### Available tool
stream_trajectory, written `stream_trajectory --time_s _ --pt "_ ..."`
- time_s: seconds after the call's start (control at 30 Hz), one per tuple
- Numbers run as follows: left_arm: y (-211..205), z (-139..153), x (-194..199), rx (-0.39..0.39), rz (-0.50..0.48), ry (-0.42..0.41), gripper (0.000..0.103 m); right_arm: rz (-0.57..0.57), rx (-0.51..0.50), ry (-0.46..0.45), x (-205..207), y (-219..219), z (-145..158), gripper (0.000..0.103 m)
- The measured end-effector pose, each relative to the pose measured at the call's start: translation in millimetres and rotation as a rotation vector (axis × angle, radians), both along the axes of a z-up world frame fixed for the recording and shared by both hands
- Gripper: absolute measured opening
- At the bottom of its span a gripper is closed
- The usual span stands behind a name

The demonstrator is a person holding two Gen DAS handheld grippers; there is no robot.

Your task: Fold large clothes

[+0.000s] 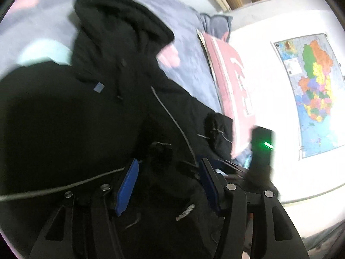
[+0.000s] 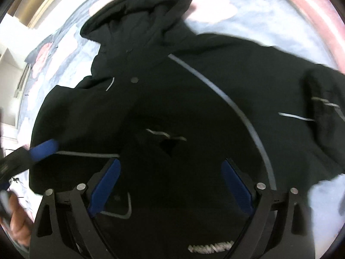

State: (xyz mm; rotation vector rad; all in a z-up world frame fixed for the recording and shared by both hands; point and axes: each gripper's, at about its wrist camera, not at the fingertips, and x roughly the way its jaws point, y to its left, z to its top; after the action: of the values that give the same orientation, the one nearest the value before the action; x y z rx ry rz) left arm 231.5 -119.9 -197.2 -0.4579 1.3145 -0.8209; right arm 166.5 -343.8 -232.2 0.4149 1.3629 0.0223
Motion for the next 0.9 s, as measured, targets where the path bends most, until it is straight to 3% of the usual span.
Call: stream_trajectory --time_s 0.07,0.1,0.13,0.17,0.23,0.3,0.4,0.5,0.6,0.7,0.8,0.9 --pt "19.8 13.5 -4.9 0.056 0.036 -0.050 0.059 -0.009 0.029 0.031 13.1 4.1 -21.0 0.089" --pt "26.8 18.3 -6.8 0.083 0.054 -0.070 0.059 -0.012 0.058 0.060 17.6 5.8 -33.0 0.073" --pt "35.2 22.2 -8.9 0.112 0.082 -0.088 0.059 -0.008 0.096 0.081 20.0 7.4 -40.6 0.039" --pt "45.6 25.5 -10.7 0.139 0.118 -0.105 0.059 0.001 0.142 0.096 21.8 10.0 -45.7 0.036" --pt "64.3 28.7 -10.9 0.186 0.173 -0.126 0.059 0.024 0.083 0.042 20.7 11.9 -30.2 0.032" --pt "74.8 28.0 -11.1 0.231 0.208 -0.135 0.059 0.045 -0.036 -0.029 16.9 7.7 -1.6 0.031" --pt "79.9 18.6 -9.9 0.275 0.233 -0.122 0.059 0.011 -0.195 -0.130 9.7 -23.4 49.0 0.031" --pt "65.7 0.5 -9.5 0.311 0.219 -0.115 0.059 -0.030 -0.331 -0.135 5.0 -57.6 64.8 0.031" --pt "45.9 -31.8 -2.0 0.402 0.180 -0.100 0.059 -0.060 -0.328 -0.068 2.7 -83.0 42.2 0.031" --pt "36.3 -67.9 8.2 0.528 0.137 -0.102 0.059 -0.056 -0.344 0.030 0.5 -89.5 -7.1 0.032" --pt "30.5 -93.1 13.0 0.575 0.128 -0.093 0.060 -0.058 -0.364 0.093 -9.6 -87.7 -50.0 0.034" --pt "26.4 -101.7 17.8 0.593 0.120 -0.097 0.066 -0.033 -0.394 0.083 -7.8 -82.6 -56.1 0.034"
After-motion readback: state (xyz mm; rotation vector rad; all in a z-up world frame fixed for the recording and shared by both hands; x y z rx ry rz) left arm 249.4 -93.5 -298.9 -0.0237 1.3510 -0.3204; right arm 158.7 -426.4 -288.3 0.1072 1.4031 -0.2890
